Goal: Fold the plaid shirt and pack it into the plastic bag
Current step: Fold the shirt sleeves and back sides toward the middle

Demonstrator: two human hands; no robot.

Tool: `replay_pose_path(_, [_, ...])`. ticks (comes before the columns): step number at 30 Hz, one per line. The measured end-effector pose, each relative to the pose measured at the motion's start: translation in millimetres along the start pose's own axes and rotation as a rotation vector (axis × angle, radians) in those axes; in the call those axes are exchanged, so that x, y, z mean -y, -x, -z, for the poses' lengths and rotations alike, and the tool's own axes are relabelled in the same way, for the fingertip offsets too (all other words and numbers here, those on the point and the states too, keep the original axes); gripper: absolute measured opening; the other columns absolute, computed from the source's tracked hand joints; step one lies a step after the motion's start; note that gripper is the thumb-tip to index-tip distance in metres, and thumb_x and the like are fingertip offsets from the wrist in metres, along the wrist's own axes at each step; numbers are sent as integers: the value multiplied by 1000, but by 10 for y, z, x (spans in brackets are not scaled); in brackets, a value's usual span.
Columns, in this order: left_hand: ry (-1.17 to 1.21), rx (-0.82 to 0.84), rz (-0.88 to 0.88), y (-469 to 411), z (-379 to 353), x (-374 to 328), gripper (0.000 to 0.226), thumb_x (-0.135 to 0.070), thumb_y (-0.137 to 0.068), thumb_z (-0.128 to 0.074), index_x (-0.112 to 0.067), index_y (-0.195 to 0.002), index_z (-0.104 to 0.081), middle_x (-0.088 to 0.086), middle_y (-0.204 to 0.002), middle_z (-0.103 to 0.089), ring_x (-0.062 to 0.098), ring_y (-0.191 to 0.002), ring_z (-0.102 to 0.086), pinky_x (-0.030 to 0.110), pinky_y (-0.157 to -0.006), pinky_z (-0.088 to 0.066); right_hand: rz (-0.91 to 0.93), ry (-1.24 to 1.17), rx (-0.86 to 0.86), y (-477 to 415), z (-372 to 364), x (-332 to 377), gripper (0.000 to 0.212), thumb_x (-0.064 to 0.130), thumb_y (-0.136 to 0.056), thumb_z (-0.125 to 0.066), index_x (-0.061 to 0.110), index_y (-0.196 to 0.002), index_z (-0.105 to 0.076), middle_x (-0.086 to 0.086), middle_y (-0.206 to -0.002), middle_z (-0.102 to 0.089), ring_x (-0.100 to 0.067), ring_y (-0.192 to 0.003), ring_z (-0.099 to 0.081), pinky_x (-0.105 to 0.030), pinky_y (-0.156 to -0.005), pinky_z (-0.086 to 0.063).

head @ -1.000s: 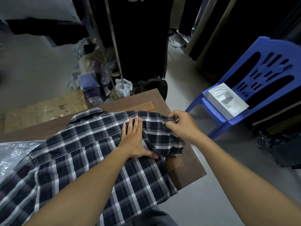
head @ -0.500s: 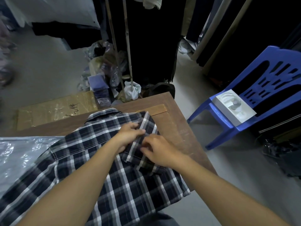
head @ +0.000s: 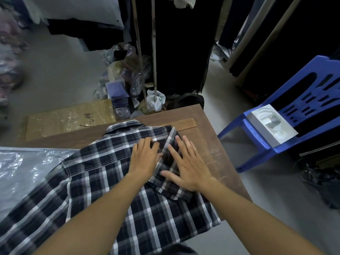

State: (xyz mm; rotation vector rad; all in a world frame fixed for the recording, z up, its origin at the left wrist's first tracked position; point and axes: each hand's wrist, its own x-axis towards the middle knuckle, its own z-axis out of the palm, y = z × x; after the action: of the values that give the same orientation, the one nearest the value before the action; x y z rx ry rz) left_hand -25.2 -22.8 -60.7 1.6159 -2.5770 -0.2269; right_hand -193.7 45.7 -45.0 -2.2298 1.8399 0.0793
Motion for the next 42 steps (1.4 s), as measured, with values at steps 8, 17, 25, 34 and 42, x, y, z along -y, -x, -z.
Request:
replay_pose_path(8, [108,-39,92,286,239,632,32,-29,-96,-57,-15,-125,-60,4,-129,-51,25,-122,-44,42,-101,-38,32,79,67,-309,-150,103,129,102,-62,-16,19,-158,6,-23,-160,24,-36,-146,30,-54,-122,6])
replay_pose_path(17, [190,-125,555,1012,621,1740,27,-24,-97,-54,-11,-118,-63,10,-114,-58,32,-112,-49,44,-96,-38,73,155,-32,-340,-86,301,106,87,-82,-16,13,-158,-16,-22,-165,1,-38,-152,7,-58,-121,-5])
replay_pose_path(25, [136,84,930,1920,876,2493,39,-46,-92,-55,-17,-115,-66,11,-123,-61,35,-121,-49,45,-98,-41,585,92,75,-799,-16,1868,109,87,-82,-26,13,-158,-3,-10,-167,4,-26,-152,12,-47,-123,2])
replay_pose_path(34, [520,259,951,2226,1071,2724,37,-36,-93,-64,-11,-68,-51,9,-72,-53,25,-71,-52,30,-61,-37,534,242,325,-948,-209,2386,153,104,-49,-38,8,-154,19,-13,-162,27,-33,-146,31,-56,-120,10])
replay_pose_path(42, [1080,336,693,1896,1738,2190,24,-17,-90,-70,-13,-73,-54,9,-74,-61,21,-65,-61,29,-58,-54,456,-195,419,-1002,-3,2290,141,76,-62,-70,14,-156,14,1,-164,20,-20,-149,23,-45,-123,4])
